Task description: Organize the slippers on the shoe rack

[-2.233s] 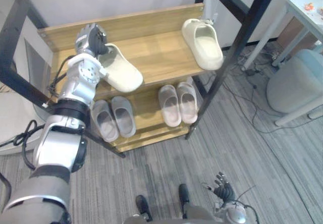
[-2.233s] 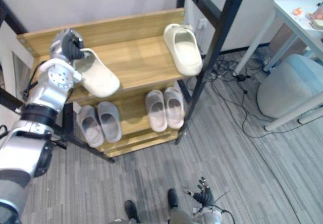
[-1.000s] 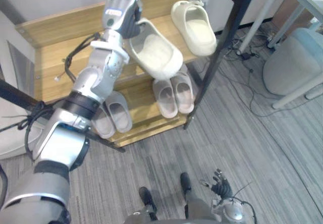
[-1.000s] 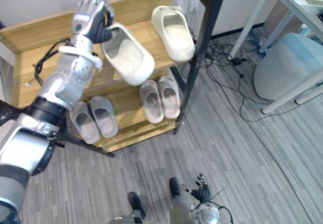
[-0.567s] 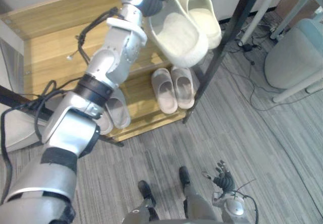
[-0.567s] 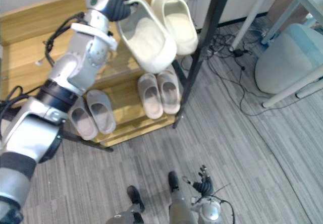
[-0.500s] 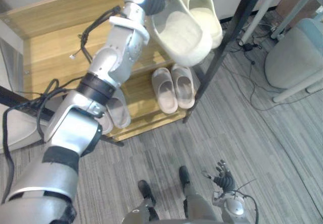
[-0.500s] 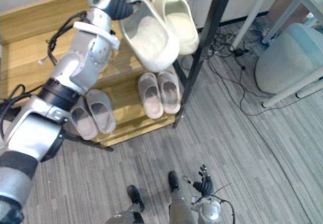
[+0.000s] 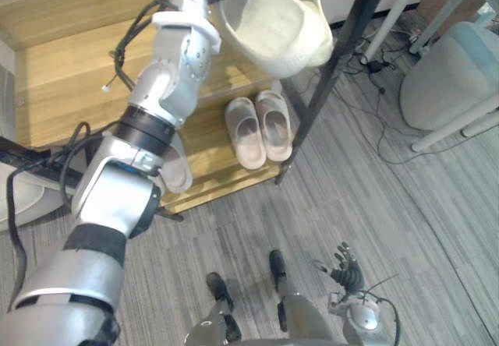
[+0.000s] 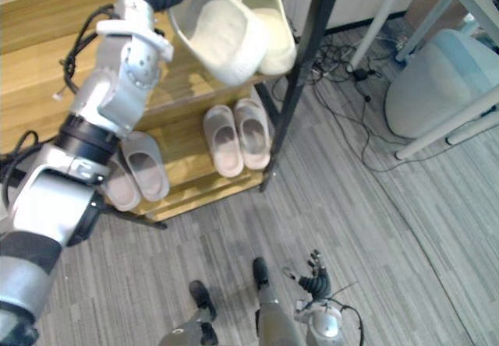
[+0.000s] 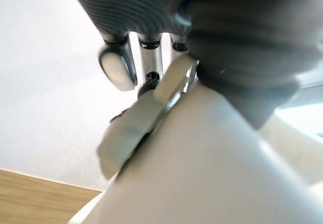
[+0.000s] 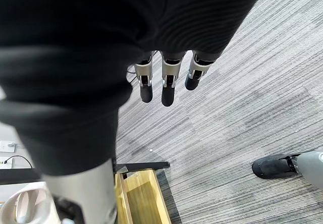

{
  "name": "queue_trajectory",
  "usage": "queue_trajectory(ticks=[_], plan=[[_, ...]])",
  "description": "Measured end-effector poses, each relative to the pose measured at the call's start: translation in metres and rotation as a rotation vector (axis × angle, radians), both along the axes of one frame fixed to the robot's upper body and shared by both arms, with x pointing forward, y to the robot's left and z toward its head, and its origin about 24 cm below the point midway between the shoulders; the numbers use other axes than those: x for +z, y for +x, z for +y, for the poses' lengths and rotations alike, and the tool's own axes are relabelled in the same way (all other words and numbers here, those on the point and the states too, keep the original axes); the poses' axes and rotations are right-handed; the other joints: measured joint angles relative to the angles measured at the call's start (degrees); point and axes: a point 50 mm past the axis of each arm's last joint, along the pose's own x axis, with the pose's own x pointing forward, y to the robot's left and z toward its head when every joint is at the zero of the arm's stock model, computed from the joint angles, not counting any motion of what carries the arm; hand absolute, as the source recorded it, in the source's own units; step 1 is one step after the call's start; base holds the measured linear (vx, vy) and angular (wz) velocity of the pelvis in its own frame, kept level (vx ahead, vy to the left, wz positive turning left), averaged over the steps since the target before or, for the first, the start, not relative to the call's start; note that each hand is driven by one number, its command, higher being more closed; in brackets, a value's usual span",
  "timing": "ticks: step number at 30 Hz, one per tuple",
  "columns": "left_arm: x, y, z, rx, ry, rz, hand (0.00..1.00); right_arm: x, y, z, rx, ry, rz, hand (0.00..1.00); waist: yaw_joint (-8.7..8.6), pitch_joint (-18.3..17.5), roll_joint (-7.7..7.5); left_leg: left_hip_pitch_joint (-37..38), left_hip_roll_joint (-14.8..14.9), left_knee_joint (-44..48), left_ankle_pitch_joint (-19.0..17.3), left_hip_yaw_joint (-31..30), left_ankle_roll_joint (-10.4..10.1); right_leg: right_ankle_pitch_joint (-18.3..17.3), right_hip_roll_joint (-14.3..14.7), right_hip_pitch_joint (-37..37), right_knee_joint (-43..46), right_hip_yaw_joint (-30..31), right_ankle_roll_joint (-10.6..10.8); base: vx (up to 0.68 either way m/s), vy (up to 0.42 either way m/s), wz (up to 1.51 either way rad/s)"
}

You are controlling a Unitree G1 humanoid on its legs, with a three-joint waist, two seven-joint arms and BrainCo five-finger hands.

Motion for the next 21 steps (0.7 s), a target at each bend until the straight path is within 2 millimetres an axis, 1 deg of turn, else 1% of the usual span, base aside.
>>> queue_trajectory(ticks=[2,4,12,15,16,21], plan=[[-0.0006,0.0001,-0.0018,-0.004,-0.004,0.002,0.00,-0.0001,-0.0001,0.0003,0.001,0.000,0.001,0.00,0.00,0.14,-0.24,-0.15,-0.19,0.00,0.58,0.01,-0.28,-0.93,-0.18,-0.09,-0.01,-0.31,-0.70,0.00,-0.016,0.05],[-0.0017,0.0004,-0.0043,-0.006,-0.012,0.007,0.00,-0.0001,-0.0001,0.0003,0.002,0.000,0.001,0.00,0.03,0.21,-0.35,-0.29,-0.15,-0.01,1.19,-0.01,-0.10,-1.68,-0.20,-0.18,-0.01,-0.73,-0.30,0.00,-0.020,0.05],[-0.0021,0.0003,-0.0063,-0.029,-0.055,0.007,0.00,-0.0004,0.0003,0.0034,0.015,0.004,0.001,0.00,-0.06,0.16,-0.68,-0.30,-0.64,-0.01,1.36,-0.22,0.01,-1.37,-0.86,0.17,0.00,-1.76,-0.60,0.03,0.005,0.06],[-0.0024,0.0031,-0.0016,-0.034,-0.118,0.028,0.00,-0.0006,0.0005,0.0058,0.024,0.007,0.001,0.00,-0.10,0.05,-1.46,-0.31,-0.86,0.00,1.33,-0.28,0.05,-1.24,-1.05,0.20,0.00,-1.78,-0.48,0.04,0.019,0.01],[-0.0032,0.0036,-0.0018,-0.047,-0.145,0.038,0.00,-0.0006,0.0008,0.0072,0.030,0.009,0.001,0.00,-0.11,0.04,-1.99,-0.32,-0.89,0.00,1.32,-0.38,0.06,-1.18,-1.08,0.21,0.00,-1.79,-0.48,0.00,0.000,0.00],[-0.0076,0.0066,0.0006,-0.055,-0.192,0.064,0.00,-0.0007,0.0011,0.0097,0.040,0.011,0.002,0.00,-0.11,-0.03,-2.21,-0.33,-0.91,-0.01,1.32,-0.49,0.07,-1.14,-1.10,0.21,-0.01,-1.80,-0.50,0.00,0.000,0.00]])
